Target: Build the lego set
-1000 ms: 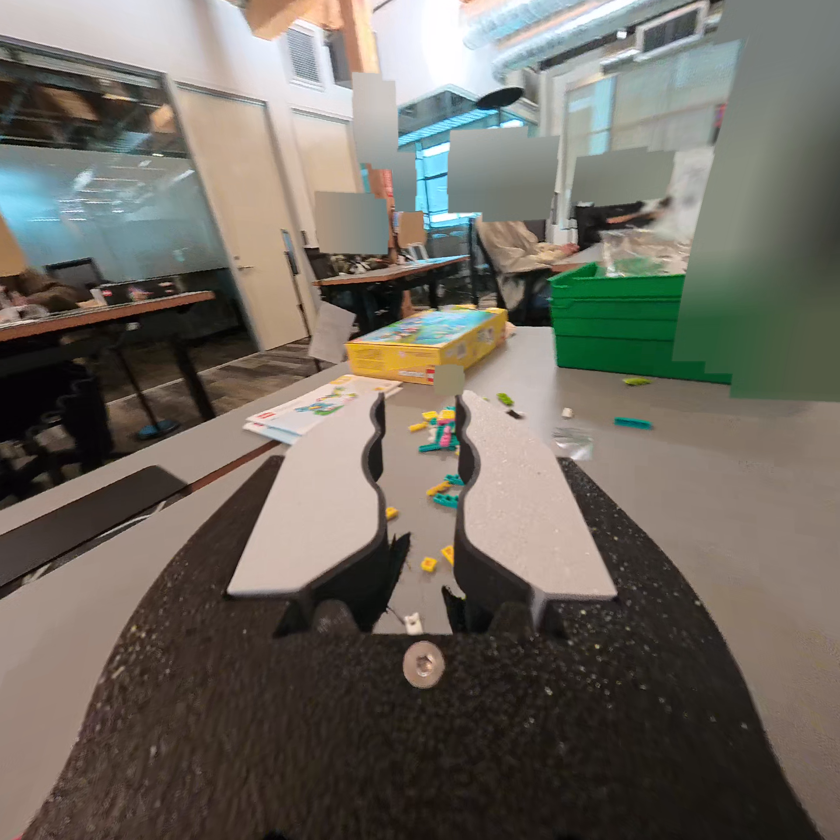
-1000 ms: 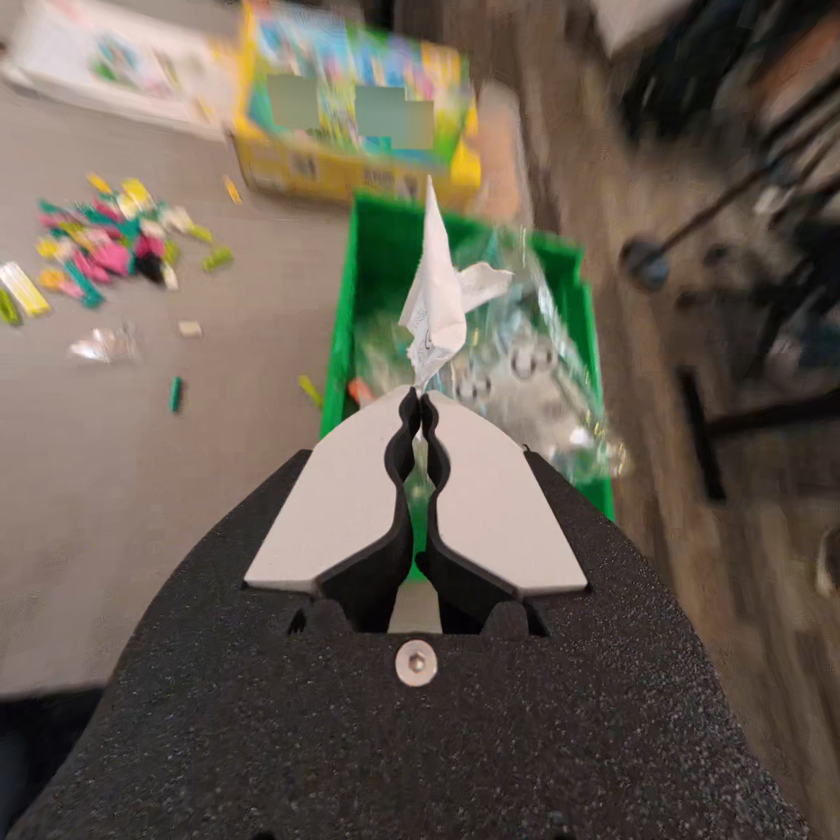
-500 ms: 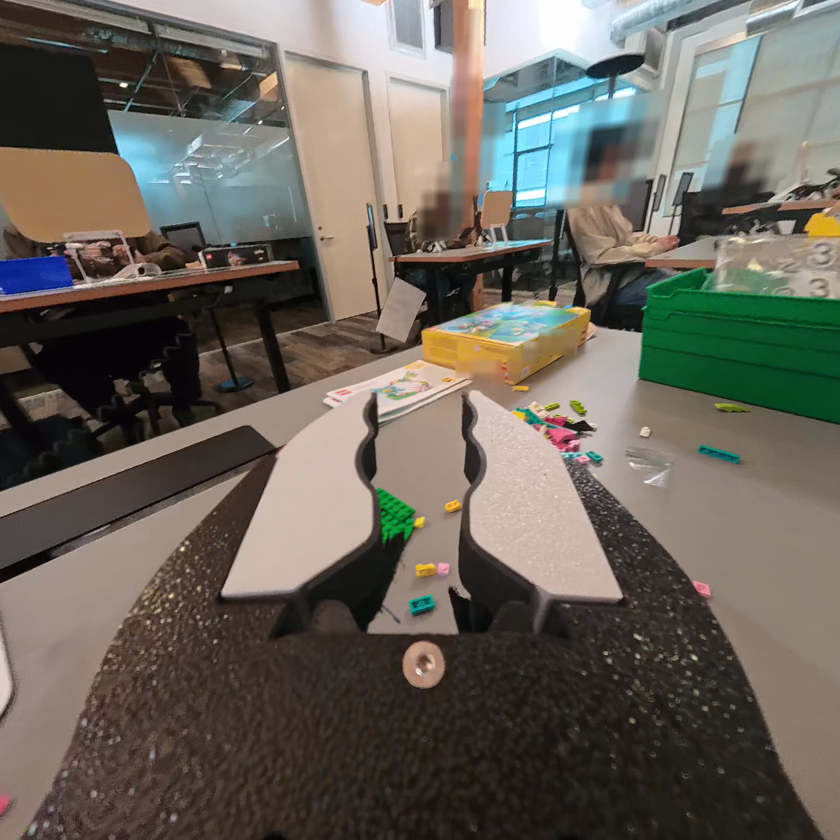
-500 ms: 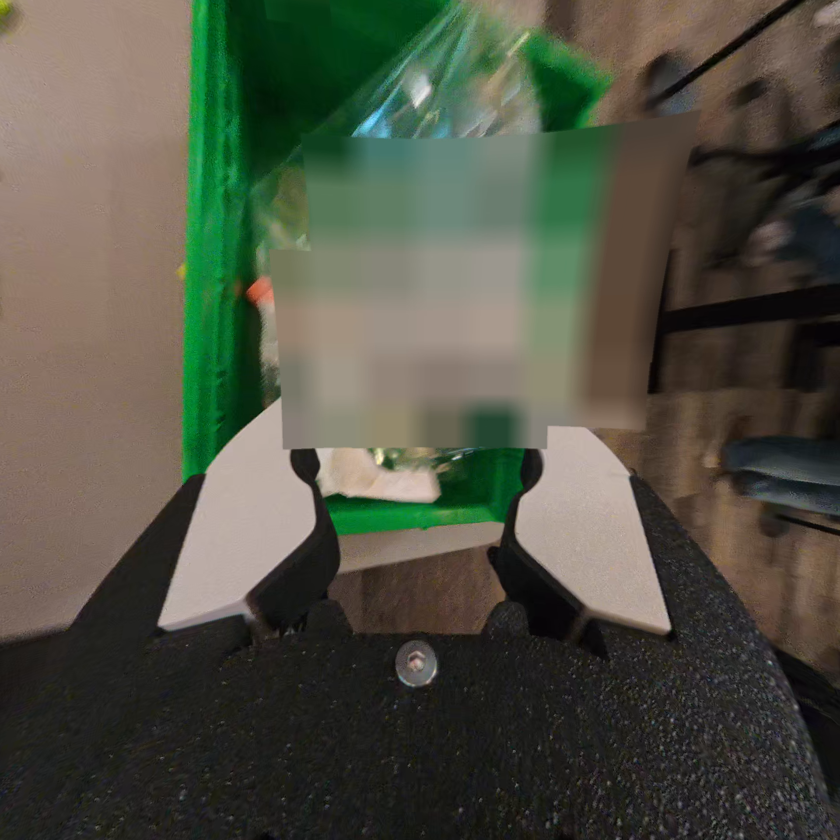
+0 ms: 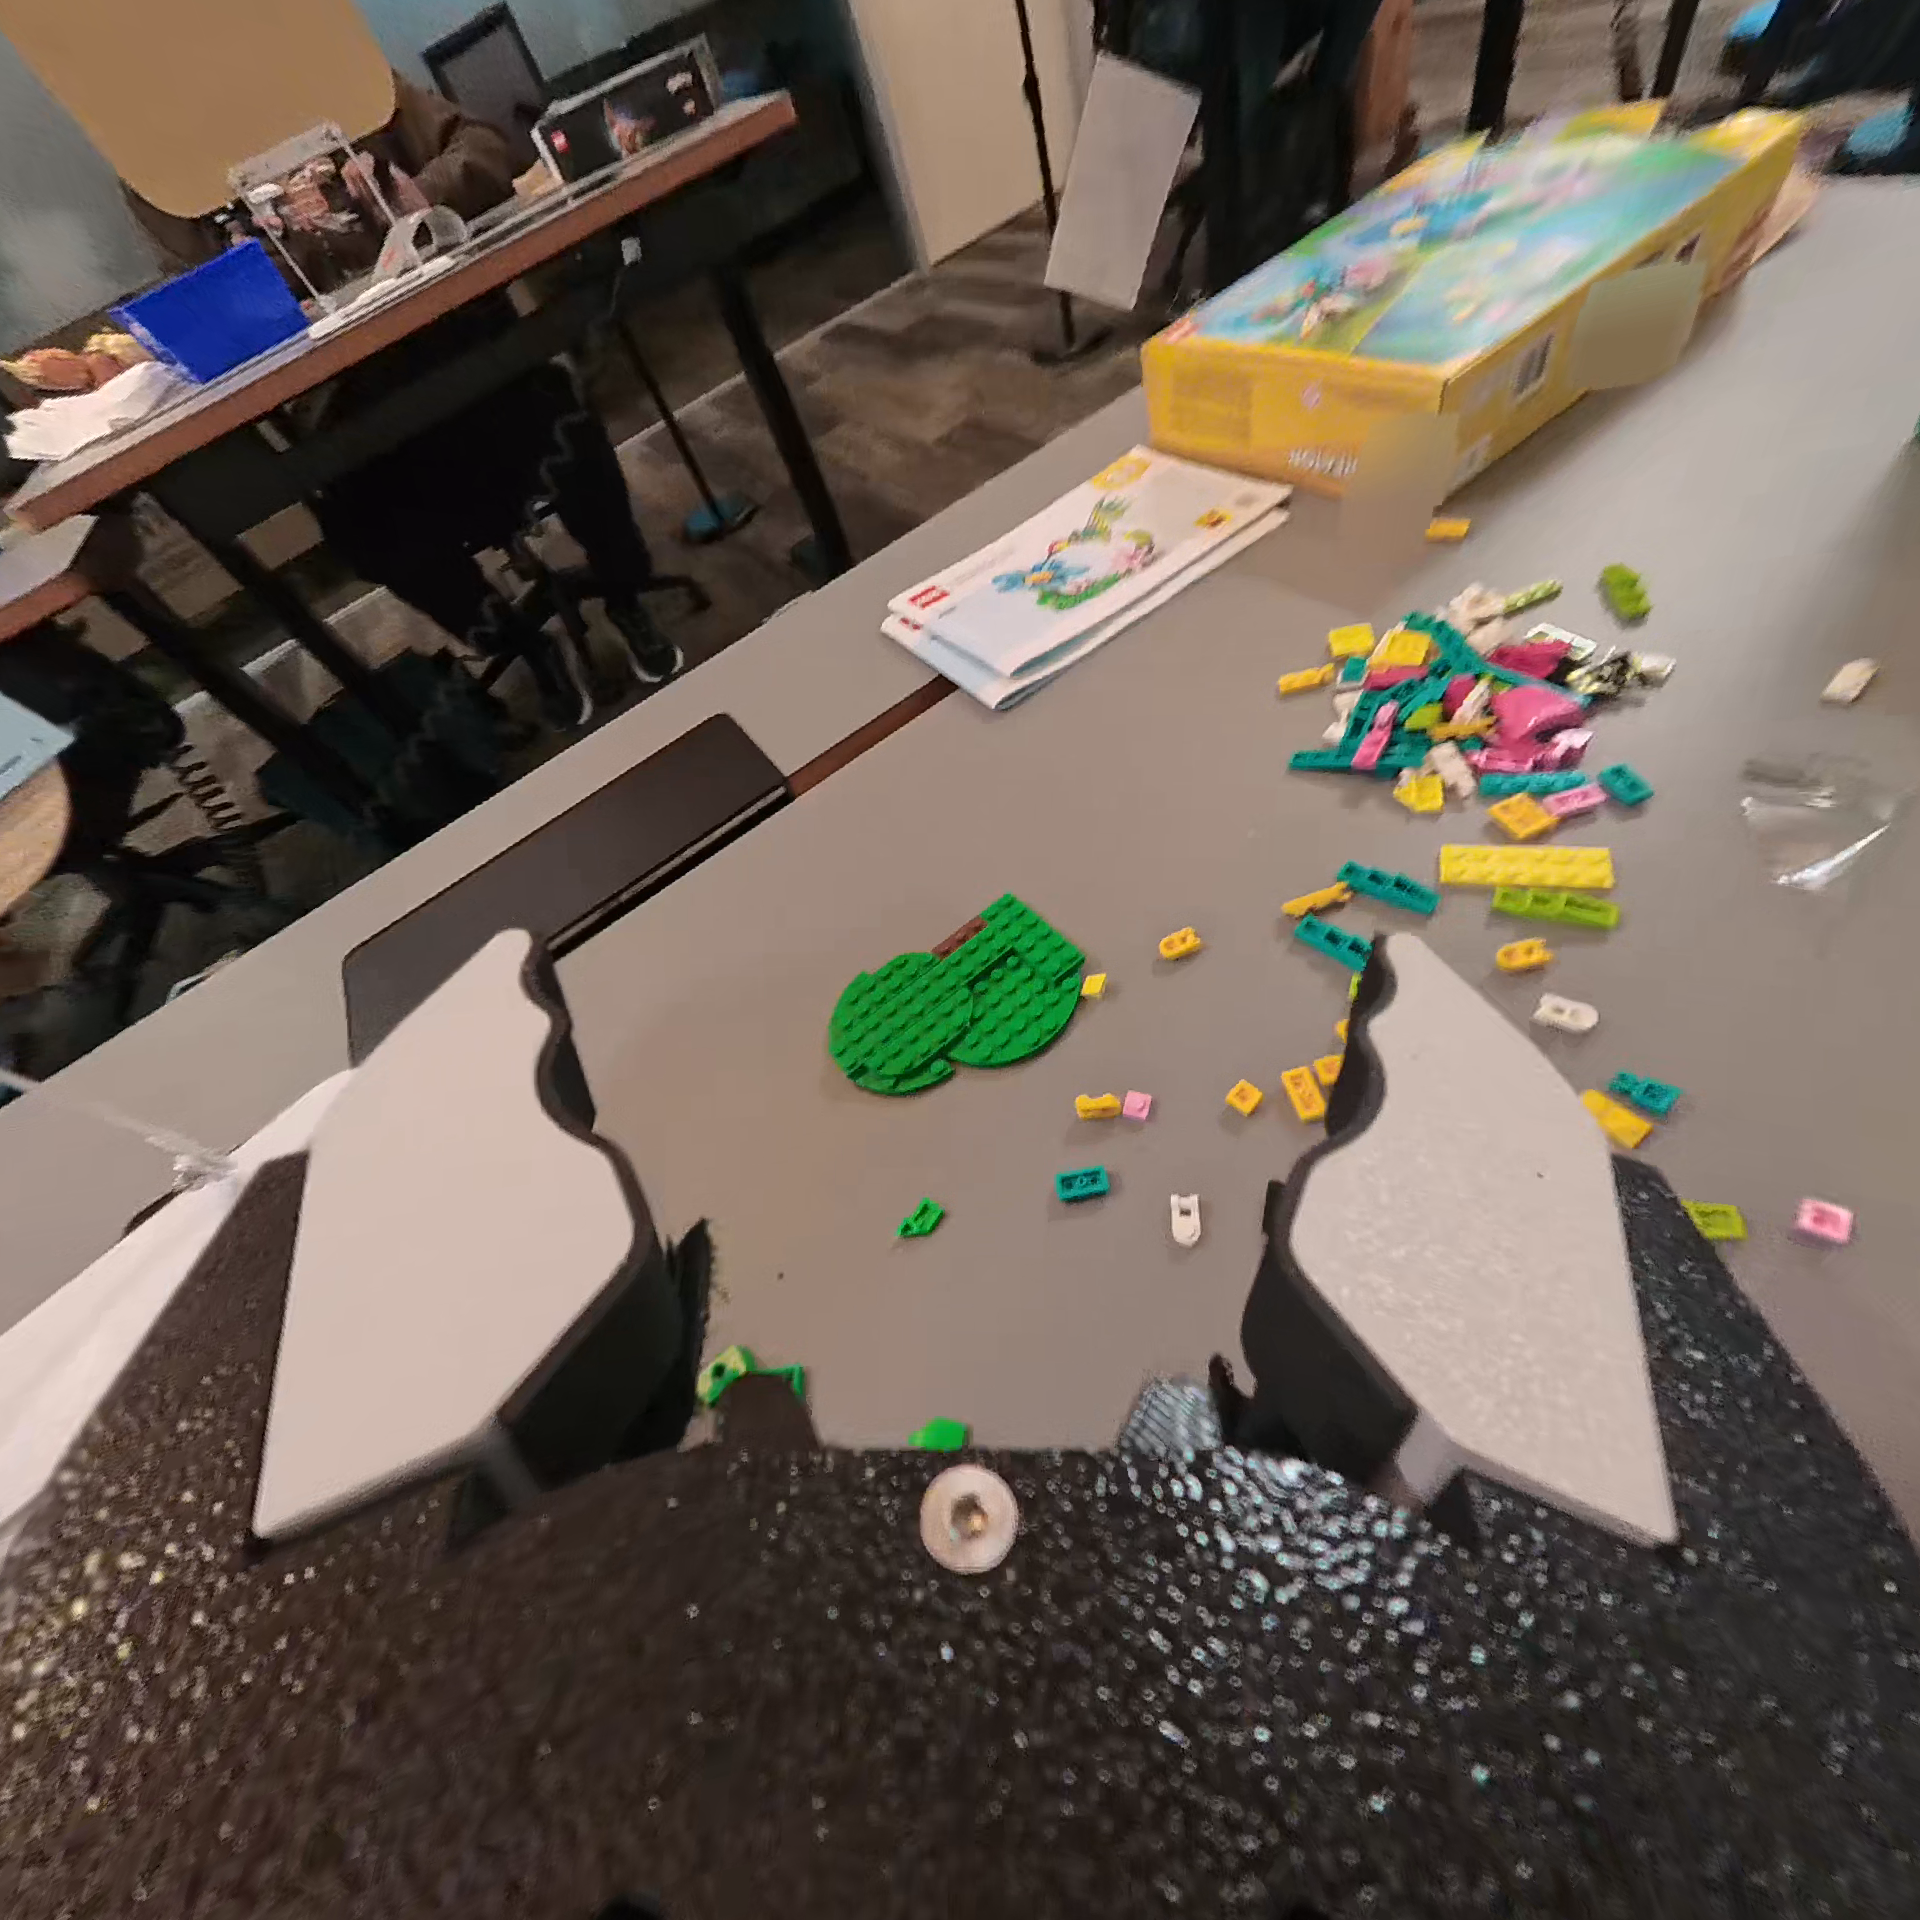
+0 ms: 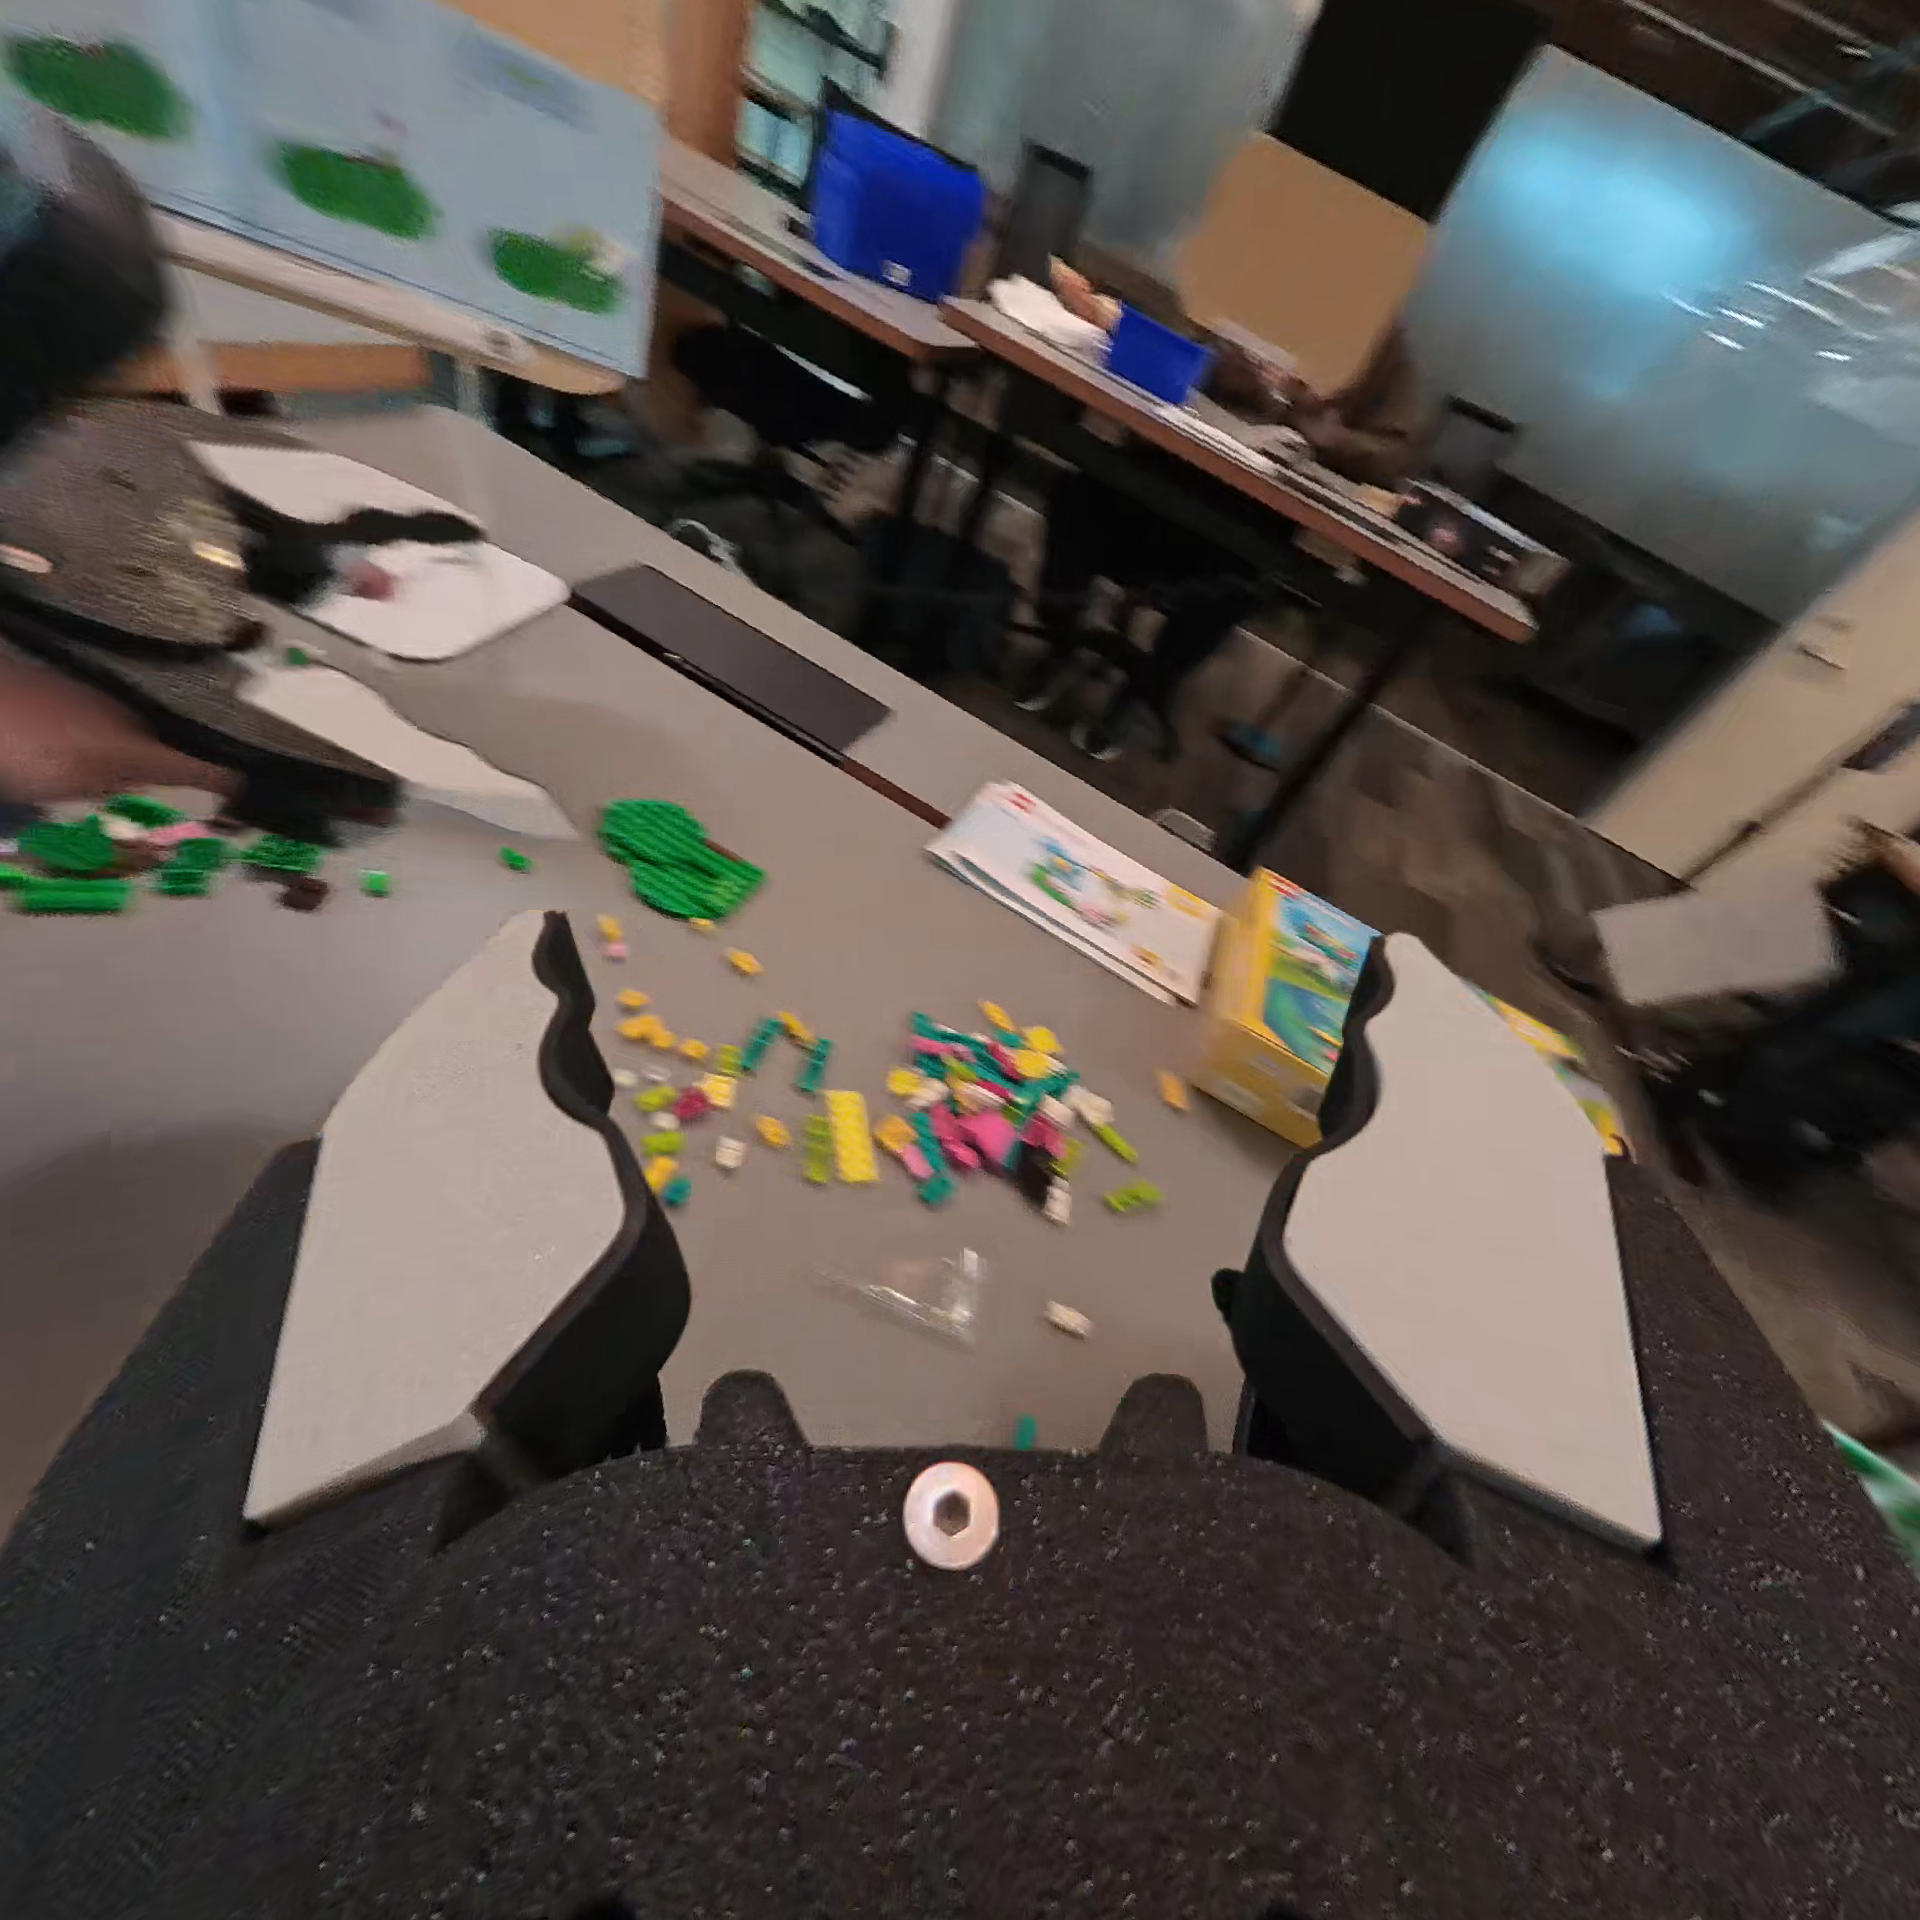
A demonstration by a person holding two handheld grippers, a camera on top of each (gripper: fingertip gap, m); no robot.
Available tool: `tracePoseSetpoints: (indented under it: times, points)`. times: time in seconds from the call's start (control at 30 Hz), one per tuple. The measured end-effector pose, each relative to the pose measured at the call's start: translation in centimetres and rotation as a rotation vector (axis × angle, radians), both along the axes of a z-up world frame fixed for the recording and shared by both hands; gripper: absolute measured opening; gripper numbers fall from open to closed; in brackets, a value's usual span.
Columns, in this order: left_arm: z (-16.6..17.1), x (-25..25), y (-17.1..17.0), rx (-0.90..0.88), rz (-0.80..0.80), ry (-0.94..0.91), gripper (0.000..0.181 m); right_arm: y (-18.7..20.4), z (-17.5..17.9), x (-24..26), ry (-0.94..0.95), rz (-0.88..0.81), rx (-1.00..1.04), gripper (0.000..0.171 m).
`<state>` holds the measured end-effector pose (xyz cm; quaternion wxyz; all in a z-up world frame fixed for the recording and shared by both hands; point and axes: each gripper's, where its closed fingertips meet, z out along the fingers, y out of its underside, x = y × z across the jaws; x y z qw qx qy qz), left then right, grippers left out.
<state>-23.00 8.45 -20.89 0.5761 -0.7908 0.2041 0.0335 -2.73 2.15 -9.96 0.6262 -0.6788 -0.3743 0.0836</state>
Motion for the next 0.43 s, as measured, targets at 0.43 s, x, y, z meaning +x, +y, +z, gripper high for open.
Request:
tracePoseSetpoints:
  times: [0.43]
  points:
    - [-3.9,-0.6,-0.9,-0.048,0.142,0.348,0.134,-6.3,-2.2,-14.3,-0.017,0.261,-0.023,0.142]
